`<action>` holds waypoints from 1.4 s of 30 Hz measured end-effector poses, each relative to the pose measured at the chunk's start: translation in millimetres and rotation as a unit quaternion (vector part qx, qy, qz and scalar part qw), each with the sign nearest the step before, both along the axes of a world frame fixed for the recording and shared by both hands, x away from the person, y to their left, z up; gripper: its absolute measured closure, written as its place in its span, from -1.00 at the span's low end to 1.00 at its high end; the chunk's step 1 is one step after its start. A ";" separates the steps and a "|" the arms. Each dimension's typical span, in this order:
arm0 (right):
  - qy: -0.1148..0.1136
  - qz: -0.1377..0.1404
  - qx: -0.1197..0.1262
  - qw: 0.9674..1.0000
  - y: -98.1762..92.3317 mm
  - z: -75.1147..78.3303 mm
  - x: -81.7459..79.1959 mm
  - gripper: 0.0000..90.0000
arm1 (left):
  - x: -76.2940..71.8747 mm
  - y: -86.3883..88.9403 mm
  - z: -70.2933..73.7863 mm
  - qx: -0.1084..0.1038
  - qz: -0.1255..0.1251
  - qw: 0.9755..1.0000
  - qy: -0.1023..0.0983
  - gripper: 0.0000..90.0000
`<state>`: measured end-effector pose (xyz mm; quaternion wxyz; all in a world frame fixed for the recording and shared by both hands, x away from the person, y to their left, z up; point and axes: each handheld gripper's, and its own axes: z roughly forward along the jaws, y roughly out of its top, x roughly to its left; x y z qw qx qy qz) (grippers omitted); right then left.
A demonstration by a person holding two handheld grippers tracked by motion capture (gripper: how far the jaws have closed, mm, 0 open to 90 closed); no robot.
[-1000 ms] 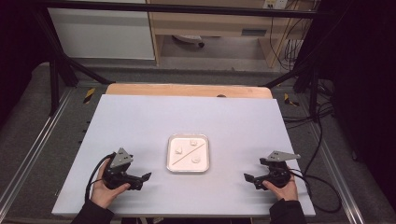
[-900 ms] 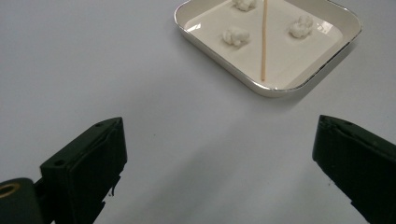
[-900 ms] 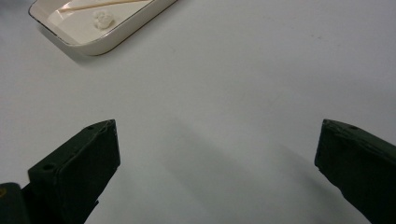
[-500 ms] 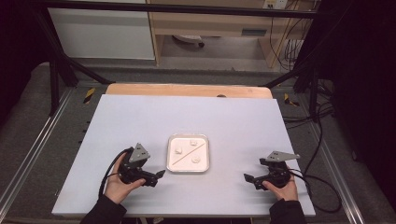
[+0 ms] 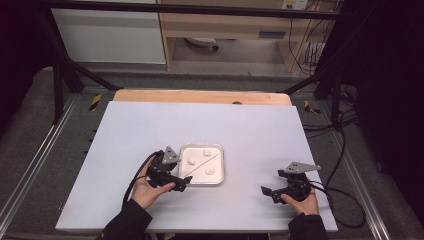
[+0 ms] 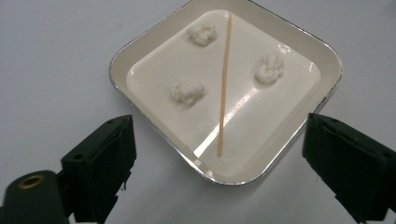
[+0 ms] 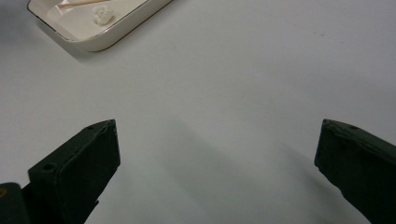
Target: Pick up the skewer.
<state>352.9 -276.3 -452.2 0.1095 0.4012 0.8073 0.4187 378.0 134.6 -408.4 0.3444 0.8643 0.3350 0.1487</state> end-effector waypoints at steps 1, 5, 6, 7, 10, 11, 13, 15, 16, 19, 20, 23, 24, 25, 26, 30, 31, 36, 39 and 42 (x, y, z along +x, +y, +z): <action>-0.001 0.002 -0.001 1.000 0.0 -0.1 0.2 -0.98 | 2.0 -2.8 -0.8 0.001 -0.001 1.000 0.001 -0.65; 0.001 0.001 0.000 1.000 0.1 -0.1 0.1 -0.98 | 8.5 -12.7 -3.7 0.007 0.000 1.000 0.009 -0.48; 0.002 0.001 0.001 1.000 0.4 -0.1 0.0 -0.98 | 9.8 -14.8 -4.5 0.008 0.001 1.000 0.010 -0.44; 0.002 0.001 0.001 1.000 0.4 -0.1 0.0 -0.98 | 11.0 -16.9 -5.3 0.011 0.000 1.000 0.012 -0.44; 0.003 0.001 0.001 1.000 0.6 -0.3 0.0 -0.98 | 14.2 -22.3 -8.0 0.011 -0.003 1.000 0.022 -0.25; 0.002 0.001 0.002 1.000 0.6 -0.2 0.0 -0.98 | 15.1 -23.8 -8.9 0.013 -0.004 1.000 0.023 -0.19; 0.002 0.002 0.002 1.000 0.5 -0.1 -0.1 -0.98 | 16.0 -26.1 -10.2 0.017 -0.002 1.000 0.021 -0.05; 0.002 0.002 0.002 1.000 0.5 -0.1 -0.1 -0.98 | 17.4 -28.8 -12.5 0.018 -0.003 1.000 0.024 0.06; 0.002 0.002 0.002 1.000 0.5 -0.1 -0.1 -0.98 | 17.4 -28.8 -12.5 0.018 -0.003 1.000 0.024 0.13; 0.002 0.002 0.002 1.000 0.6 -0.2 0.0 -0.98 | 17.9 -31.0 -15.7 0.026 -0.005 0.999 0.025 0.28; 0.002 0.002 0.002 1.000 0.6 -0.2 0.0 -0.98 | 18.3 -31.8 -17.7 0.032 -0.006 0.999 0.026 0.34; 0.001 0.003 0.002 1.000 0.4 -0.1 0.0 -0.98 | 19.0 -32.2 -19.6 0.035 -0.007 0.999 0.030 0.47; 0.001 0.003 0.002 1.000 0.4 -0.1 0.0 -0.98 | 20.0 -32.2 -21.9 0.040 -0.004 0.999 0.032 0.51; 0.001 0.003 0.002 1.000 0.4 -0.1 0.1 -0.98 | 20.0 -32.2 -21.9 0.040 -0.004 0.999 0.032 0.54; 0.001 0.003 0.002 1.000 0.4 -0.1 0.1 -0.98 | 20.4 -32.0 -22.9 0.042 -0.003 0.999 0.032 0.54; 0.001 0.004 0.002 1.000 0.4 -0.1 0.1 -0.98 | 22.8 -30.0 -25.9 0.043 -0.001 0.998 0.039 0.72; 0.001 0.003 0.002 1.000 0.4 -0.1 0.0 -0.98 | 23.2 -29.6 -26.6 0.042 -0.001 0.998 0.040 0.74; 0.002 0.003 0.003 1.000 0.6 -0.1 -0.1 -0.98 | 22.4 -29.1 -27.3 0.038 0.000 0.999 0.039 0.86; 0.002 0.003 0.003 1.000 0.5 -0.1 -0.1 -0.98 | 21.2 -30.0 -27.4 0.042 -0.004 0.998 0.035 0.92; 0.002 0.003 0.003 1.000 0.5 -0.1 0.0 -0.98 | 19.7 -31.5 -27.9 0.043 -0.005 0.999 0.030 0.95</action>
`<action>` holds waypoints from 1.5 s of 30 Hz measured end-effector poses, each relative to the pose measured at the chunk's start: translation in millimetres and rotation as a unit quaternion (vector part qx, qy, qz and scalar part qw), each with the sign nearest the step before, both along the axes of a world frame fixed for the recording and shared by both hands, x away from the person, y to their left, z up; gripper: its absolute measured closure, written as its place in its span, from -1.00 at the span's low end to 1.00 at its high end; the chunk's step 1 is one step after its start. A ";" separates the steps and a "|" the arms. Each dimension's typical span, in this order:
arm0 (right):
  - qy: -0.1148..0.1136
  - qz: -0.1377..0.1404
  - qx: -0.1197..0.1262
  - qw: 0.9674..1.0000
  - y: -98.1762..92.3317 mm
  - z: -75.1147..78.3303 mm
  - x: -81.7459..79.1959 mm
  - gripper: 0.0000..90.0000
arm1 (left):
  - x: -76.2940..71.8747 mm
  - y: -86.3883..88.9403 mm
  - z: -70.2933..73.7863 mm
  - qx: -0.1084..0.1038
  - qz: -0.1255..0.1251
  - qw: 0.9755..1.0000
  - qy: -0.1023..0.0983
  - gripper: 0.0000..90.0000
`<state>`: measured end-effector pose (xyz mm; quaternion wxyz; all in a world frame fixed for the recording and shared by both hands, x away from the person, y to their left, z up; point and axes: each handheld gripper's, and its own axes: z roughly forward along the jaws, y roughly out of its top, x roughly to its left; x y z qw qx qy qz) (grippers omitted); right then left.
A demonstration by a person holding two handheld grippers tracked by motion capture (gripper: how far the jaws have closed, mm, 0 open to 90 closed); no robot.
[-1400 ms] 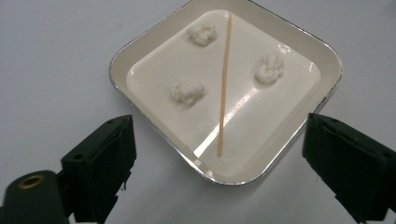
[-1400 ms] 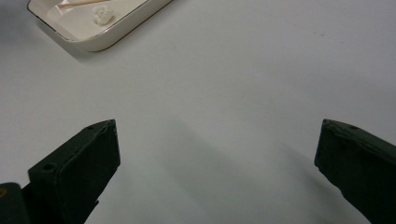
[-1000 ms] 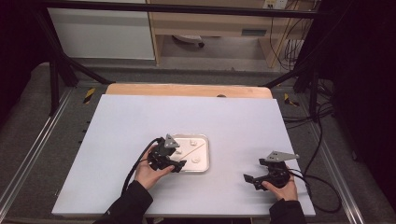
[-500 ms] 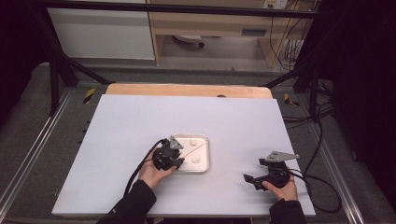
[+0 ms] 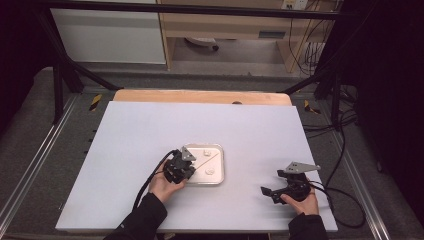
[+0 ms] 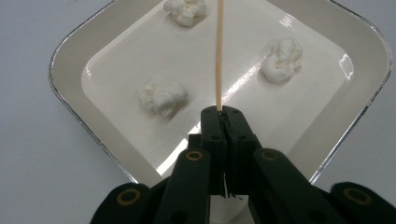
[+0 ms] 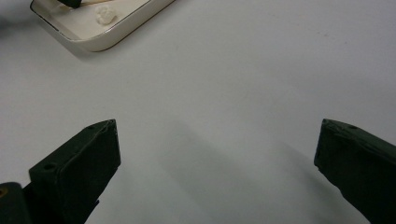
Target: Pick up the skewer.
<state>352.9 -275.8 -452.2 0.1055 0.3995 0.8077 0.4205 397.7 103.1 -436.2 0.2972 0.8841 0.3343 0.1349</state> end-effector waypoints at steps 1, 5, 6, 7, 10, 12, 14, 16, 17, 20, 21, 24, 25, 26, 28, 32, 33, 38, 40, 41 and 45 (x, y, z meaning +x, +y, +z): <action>0.000 0.000 0.000 1.000 0.1 0.0 -0.1 -0.98 | -0.1 -0.1 -0.1 0.000 0.001 1.000 0.000 0.95; -0.001 0.000 0.000 1.000 0.0 -0.1 0.1 -0.98 | -0.7 -0.3 0.0 0.001 -0.001 1.000 -0.001 0.96; 0.000 0.000 0.001 1.000 0.1 -0.1 0.0 -0.98 | -0.8 -0.3 0.0 0.000 -0.001 1.000 -0.001 0.96; 0.000 0.000 0.001 1.000 0.2 -0.1 -0.1 -0.98 | -0.9 -0.1 -0.1 -0.002 -0.002 1.000 -0.001 0.97; -0.001 0.000 0.000 1.000 0.1 -0.1 0.1 -0.98 | -0.9 1.4 -0.4 -0.007 -0.008 1.000 0.002 0.97; -0.002 0.001 -0.001 1.000 0.0 -0.1 0.1 -0.98 | -1.0 1.5 -0.7 -0.010 -0.007 1.000 0.002 0.97; -0.001 0.000 0.000 1.000 0.0 0.0 -0.1 -0.98 | -1.1 1.9 -1.0 -0.013 -0.007 1.000 0.001 0.97; -0.001 0.000 0.000 1.000 0.0 0.0 0.0 -0.98 | -1.6 2.2 -0.6 -0.016 -0.007 1.000 -0.002 0.97; -0.001 0.001 0.000 1.000 0.0 0.0 0.1 -0.98 | -1.7 2.6 0.1 -0.018 -0.008 1.000 -0.002 0.97; -0.001 0.000 0.000 1.000 0.0 0.1 -0.1 -0.98 | -2.7 4.3 3.1 -0.025 -0.009 1.000 -0.004 0.98; -0.001 0.000 0.000 1.000 0.0 0.1 -0.1 -0.98 | -3.1 4.9 4.0 -0.028 -0.009 1.000 -0.006 0.98; -0.002 0.000 0.002 1.000 0.2 0.3 -0.3 -0.98 | -4.5 7.4 7.1 -0.036 -0.010 0.999 -0.005 0.98; -0.004 0.002 0.000 1.000 0.4 0.6 -0.2 -0.98 | -5.2 8.3 8.0 -0.040 -0.011 0.999 -0.004 0.98; -0.008 0.002 -0.001 1.000 0.9 0.6 -0.1 -0.98 | -6.0 9.4 9.2 -0.041 -0.013 0.999 -0.004 0.98; -0.008 0.003 -0.002 1.000 2.4 1.0 -0.5 -0.98 | -7.7 11.9 11.8 -0.044 -0.015 0.999 -0.002 0.98; -0.014 0.009 -0.007 1.000 6.0 2.4 -0.3 -0.98 | -11.2 17.5 16.4 -0.046 -0.019 0.999 -0.005 0.98; -0.017 0.009 -0.010 1.000 7.3 3.3 -0.5 -0.98 | -12.0 18.9 17.3 -0.047 -0.020 0.999 -0.004 0.97; -0.029 0.016 -0.017 0.999 12.7 6.1 -0.6 -0.99 | -16.2 23.5 20.5 -0.046 -0.028 0.999 -0.002 0.98; -0.035 0.015 -0.029 0.999 17.9 9.1 -1.2 -0.99 | -17.8 24.9 22.2 -0.045 -0.031 0.999 -0.001 0.97; -0.040 0.015 -0.035 0.998 19.3 10.3 -1.3 -0.99 | -18.9 26.5 24.1 -0.044 -0.033 0.998 0.000 0.98; -0.055 0.025 -0.041 0.997 24.8 14.6 -2.5 -0.98 | -20.3 28.9 27.3 -0.043 -0.036 0.998 0.001 0.97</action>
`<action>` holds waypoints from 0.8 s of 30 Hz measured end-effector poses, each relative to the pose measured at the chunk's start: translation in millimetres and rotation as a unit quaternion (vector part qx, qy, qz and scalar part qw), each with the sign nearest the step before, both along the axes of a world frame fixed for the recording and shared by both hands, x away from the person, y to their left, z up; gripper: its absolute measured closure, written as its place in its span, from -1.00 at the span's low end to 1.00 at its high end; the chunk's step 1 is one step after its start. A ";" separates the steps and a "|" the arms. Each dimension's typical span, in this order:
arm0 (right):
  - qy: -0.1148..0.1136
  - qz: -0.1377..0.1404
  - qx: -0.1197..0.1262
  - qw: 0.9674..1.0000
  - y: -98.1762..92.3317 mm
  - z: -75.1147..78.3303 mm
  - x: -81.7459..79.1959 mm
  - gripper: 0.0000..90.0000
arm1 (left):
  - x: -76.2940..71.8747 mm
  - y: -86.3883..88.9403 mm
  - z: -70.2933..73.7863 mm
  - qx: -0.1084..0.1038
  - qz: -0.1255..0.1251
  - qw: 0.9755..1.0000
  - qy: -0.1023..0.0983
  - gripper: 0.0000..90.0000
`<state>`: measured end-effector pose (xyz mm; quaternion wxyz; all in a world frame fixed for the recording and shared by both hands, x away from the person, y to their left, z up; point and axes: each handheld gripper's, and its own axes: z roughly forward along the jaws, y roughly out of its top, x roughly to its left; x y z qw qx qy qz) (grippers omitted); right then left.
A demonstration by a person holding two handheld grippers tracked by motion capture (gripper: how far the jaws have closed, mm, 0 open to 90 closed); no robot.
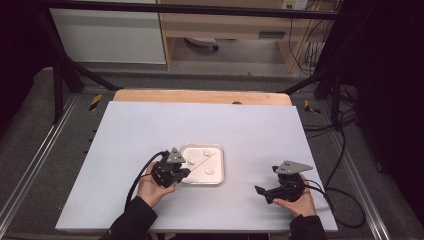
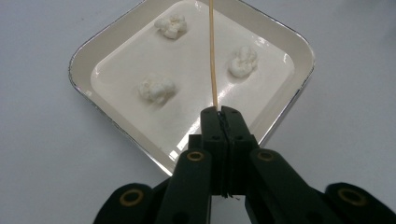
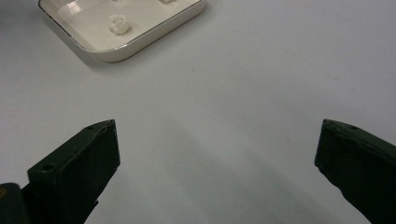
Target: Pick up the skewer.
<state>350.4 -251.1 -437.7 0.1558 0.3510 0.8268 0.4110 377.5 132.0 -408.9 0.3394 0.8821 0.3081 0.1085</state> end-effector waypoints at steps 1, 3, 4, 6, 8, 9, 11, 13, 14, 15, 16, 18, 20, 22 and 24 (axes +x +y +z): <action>-0.003 0.003 -0.004 1.000 1.8 1.1 0.0 -0.99 | 0.0 0.0 0.0 0.000 0.000 1.000 0.000 0.98; -0.010 0.006 -0.015 1.000 6.1 3.1 0.2 -0.98 | -1.0 0.3 1.2 0.001 -0.002 1.000 0.001 0.98; -0.014 0.010 -0.018 1.000 7.9 4.0 0.5 -0.98 | -1.6 0.2 1.7 0.001 -0.003 1.000 0.001 0.97; -0.017 0.013 -0.023 0.999 11.7 6.2 0.1 -0.98 | -3.6 -0.4 3.0 0.003 -0.010 1.000 -0.001 0.97; -0.023 0.019 -0.029 0.999 14.8 8.0 0.0 -0.98 | -4.2 -0.8 3.3 0.004 -0.011 1.000 0.000 0.97; -0.024 0.019 -0.031 0.999 16.2 9.0 -0.4 -0.98 | -4.6 -1.3 3.4 0.004 -0.013 1.000 0.001 0.97; -0.030 0.024 -0.039 0.999 18.8 10.6 -1.2 -0.97 | -6.1 -2.9 4.3 0.007 -0.019 1.000 0.002 0.98; -0.038 0.029 -0.049 0.998 21.3 11.9 -2.4 -0.97 | -6.6 -3.6 4.8 0.008 -0.020 1.000 0.002 0.97; -0.042 0.031 -0.055 0.997 22.7 12.4 -3.1 -0.96 | -6.9 -4.3 5.6 0.009 -0.023 1.000 0.002 0.97; -0.045 0.033 -0.060 0.997 24.2 12.9 -4.0 -0.96 | -7.2 -5.2 6.1 0.008 -0.024 1.000 0.001 0.98; -0.049 0.035 -0.066 0.996 25.6 13.1 -4.4 -0.96 | -7.7 -6.3 6.6 0.008 -0.026 1.000 0.002 0.98; -0.055 0.040 -0.081 0.994 28.6 14.0 -5.2 -0.96 | -8.6 -8.6 7.9 0.010 -0.031 0.999 0.002 0.98; -0.061 0.045 -0.092 0.993 31.5 14.9 -5.9 -0.95 | -9.4 -11.3 9.2 0.012 -0.036 0.999 0.001 0.97; -0.067 0.051 -0.104 0.991 34.3 16.1 -6.4 -0.95 | -11.0 -15.7 11.9 0.015 -0.043 0.999 0.001 0.98; -0.074 0.057 -0.116 0.989 37.0 17.4 -6.5 -0.94 | -11.7 -17.3 13.1 0.015 -0.045 0.999 0.001 0.98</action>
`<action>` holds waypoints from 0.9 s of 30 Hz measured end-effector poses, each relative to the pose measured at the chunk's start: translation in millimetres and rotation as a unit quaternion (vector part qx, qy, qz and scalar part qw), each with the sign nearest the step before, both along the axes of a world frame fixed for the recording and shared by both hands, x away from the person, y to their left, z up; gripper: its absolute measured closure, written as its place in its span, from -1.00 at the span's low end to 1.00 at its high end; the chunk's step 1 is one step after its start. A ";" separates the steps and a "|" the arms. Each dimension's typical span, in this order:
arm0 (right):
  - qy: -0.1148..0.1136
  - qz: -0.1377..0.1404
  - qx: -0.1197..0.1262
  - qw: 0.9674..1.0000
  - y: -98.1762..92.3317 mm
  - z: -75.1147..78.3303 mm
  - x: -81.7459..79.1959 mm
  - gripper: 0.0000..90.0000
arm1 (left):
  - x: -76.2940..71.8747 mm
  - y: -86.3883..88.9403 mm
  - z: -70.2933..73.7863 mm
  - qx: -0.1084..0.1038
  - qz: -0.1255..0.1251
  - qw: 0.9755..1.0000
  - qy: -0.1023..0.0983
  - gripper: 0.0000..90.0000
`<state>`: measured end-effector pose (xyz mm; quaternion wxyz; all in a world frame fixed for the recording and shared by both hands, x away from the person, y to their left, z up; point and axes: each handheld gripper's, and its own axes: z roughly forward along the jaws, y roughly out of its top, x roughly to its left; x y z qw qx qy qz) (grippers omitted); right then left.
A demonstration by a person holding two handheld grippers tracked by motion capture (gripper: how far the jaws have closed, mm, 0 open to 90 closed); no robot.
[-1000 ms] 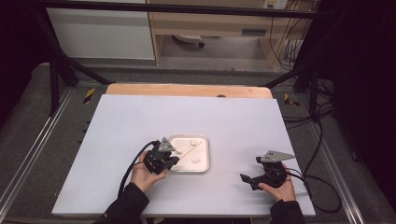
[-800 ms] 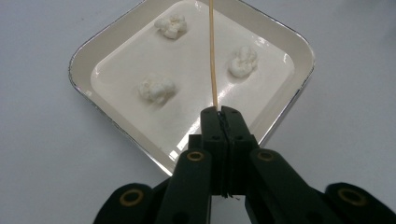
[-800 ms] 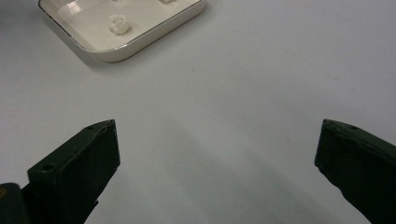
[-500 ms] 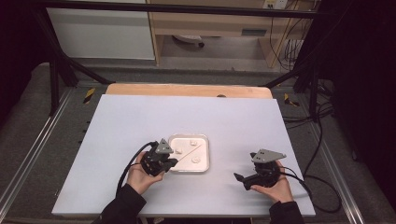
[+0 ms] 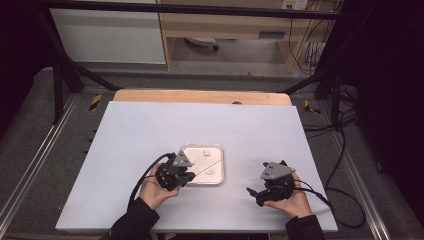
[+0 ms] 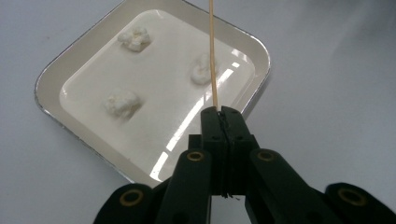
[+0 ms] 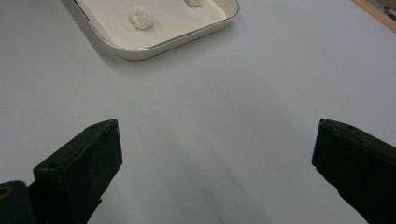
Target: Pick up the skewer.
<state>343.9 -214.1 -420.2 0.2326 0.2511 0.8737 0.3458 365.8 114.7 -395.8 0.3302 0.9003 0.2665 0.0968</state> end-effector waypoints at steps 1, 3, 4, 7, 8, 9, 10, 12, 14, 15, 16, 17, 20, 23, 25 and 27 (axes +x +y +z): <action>-0.002 0.003 -0.007 1.000 1.4 0.9 -0.2 -0.92 | -0.6 -1.7 1.2 0.001 -0.003 1.000 -0.001 0.98; -0.010 0.009 -0.021 1.000 3.9 2.2 0.2 -0.91 | -2.1 -5.5 3.4 0.002 -0.008 1.000 -0.002 0.98; -0.012 0.012 -0.026 1.000 5.4 2.7 0.4 -0.90 | -3.4 -9.6 5.2 0.005 -0.014 1.000 -0.004 0.98; -0.020 0.020 -0.039 0.999 8.1 4.1 1.0 -0.89 | -3.9 -13.7 6.5 0.008 -0.019 1.000 -0.003 0.98; -0.026 0.029 -0.048 0.998 11.2 5.4 1.1 -0.86 | -4.0 -15.9 7.1 0.009 -0.022 1.000 -0.003 0.98; -0.028 0.033 -0.054 0.998 12.9 6.1 0.8 -0.85 | -4.3 -20.3 8.1 0.011 -0.026 1.000 -0.002 0.98; -0.030 0.038 -0.059 0.997 14.7 6.9 0.4 -0.84 | -4.3 -22.3 8.7 0.013 -0.030 0.999 -0.002 0.98; -0.034 0.048 -0.068 0.996 18.5 8.1 -0.6 -0.80 | -4.7 -24.8 9.1 0.013 -0.032 0.999 -0.002 0.98; -0.037 0.059 -0.075 0.995 21.4 8.5 -0.9 -0.76 | -6.1 -31.4 10.4 0.020 -0.041 0.999 -0.003 0.98; -0.040 0.063 -0.080 0.994 22.6 8.4 -0.8 -0.75 | -6.4 -33.4 10.6 0.020 -0.043 0.999 -0.003 0.98; -0.043 0.066 -0.088 0.993 23.7 8.6 -1.0 -0.73 | -6.4 -33.4 10.6 0.020 -0.043 0.999 -0.003 0.98; -0.046 0.070 -0.092 0.992 24.6 8.7 -1.0 -0.71 | -6.6 -36.9 10.8 0.023 -0.047 0.999 0.000 0.97; -0.058 0.083 -0.105 0.989 27.4 9.3 -1.6 -0.63 | -6.6 -40.7 10.6 0.024 -0.051 0.998 0.000 0.98; -0.070 0.104 -0.122 0.985 30.5 9.9 -2.4 -0.53 | -7.6 -47.2 10.7 0.029 -0.057 0.998 0.000 0.98; -0.083 0.120 -0.136 0.980 32.3 9.7 -2.4 -0.46 | -8.0 -51.5 10.9 0.032 -0.062 0.998 -0.001 0.98; -0.093 0.137 -0.153 0.974 33.6 9.5 -2.3 -0.37 | -7.9 -57.6 12.0 0.036 -0.068 0.997 0.000 0.98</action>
